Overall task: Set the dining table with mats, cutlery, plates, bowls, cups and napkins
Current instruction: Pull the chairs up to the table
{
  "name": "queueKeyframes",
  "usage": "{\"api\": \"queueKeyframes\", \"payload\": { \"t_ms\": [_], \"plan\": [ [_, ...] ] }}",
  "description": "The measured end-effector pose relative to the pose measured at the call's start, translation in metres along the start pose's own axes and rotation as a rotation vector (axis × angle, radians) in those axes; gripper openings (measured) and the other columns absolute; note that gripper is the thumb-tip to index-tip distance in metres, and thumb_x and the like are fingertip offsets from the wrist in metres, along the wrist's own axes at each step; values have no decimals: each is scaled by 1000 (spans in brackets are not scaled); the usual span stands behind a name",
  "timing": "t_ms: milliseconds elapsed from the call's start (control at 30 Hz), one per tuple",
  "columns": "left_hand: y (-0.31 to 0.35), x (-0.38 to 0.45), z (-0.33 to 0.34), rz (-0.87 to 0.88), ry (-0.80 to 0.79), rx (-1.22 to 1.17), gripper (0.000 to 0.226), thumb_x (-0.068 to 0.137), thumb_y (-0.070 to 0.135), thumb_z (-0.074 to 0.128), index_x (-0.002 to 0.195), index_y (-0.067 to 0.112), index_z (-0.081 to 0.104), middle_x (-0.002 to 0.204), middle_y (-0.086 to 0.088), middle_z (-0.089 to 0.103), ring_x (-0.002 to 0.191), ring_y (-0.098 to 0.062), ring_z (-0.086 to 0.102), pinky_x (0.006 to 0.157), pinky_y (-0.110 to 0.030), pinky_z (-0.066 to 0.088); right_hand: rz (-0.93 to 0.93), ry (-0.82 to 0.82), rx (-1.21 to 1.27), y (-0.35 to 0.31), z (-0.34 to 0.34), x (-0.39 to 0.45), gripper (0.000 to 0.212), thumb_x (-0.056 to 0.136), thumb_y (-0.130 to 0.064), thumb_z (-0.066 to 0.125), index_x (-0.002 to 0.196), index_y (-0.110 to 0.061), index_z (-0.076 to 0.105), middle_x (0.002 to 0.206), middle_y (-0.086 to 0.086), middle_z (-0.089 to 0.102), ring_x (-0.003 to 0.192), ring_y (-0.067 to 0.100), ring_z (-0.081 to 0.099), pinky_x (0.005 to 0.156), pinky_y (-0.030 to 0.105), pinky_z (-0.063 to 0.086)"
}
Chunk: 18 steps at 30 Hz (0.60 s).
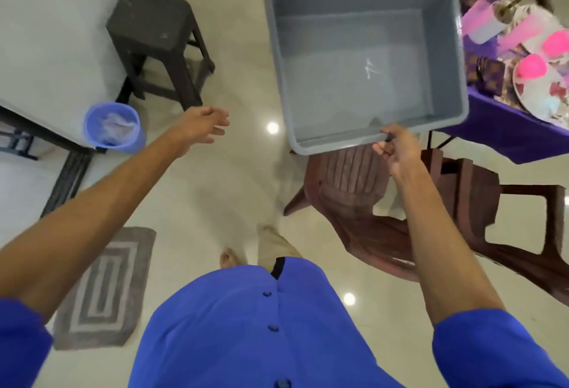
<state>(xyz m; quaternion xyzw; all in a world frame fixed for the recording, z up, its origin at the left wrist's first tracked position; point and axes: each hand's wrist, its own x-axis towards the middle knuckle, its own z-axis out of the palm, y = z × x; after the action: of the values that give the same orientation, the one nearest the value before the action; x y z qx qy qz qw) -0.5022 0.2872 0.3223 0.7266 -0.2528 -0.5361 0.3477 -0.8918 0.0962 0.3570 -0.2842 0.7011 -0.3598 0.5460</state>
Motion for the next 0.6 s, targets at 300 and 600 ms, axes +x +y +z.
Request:
{"api": "queueKeyframes", "payload": {
  "t_ms": [300,600],
  "plan": [
    [33,79,-87,-3,95,-246,58,110,57,22,132,20,61,122,-5,72,102,-23,75,89,-47,62,-90,-254,-321,-22,193,24,10,77,-4,73,84,-1,67,58,5,66,49,15,64,62,34,61],
    [39,221,-216,-180,319,-357,29,103,23,64,116,-2,67,112,-25,73,78,-23,74,67,-33,63,-108,-456,-556,-65,446,102,9,80,-3,76,79,5,71,78,23,65,71,30,67,72,40,63]
  ]
}}
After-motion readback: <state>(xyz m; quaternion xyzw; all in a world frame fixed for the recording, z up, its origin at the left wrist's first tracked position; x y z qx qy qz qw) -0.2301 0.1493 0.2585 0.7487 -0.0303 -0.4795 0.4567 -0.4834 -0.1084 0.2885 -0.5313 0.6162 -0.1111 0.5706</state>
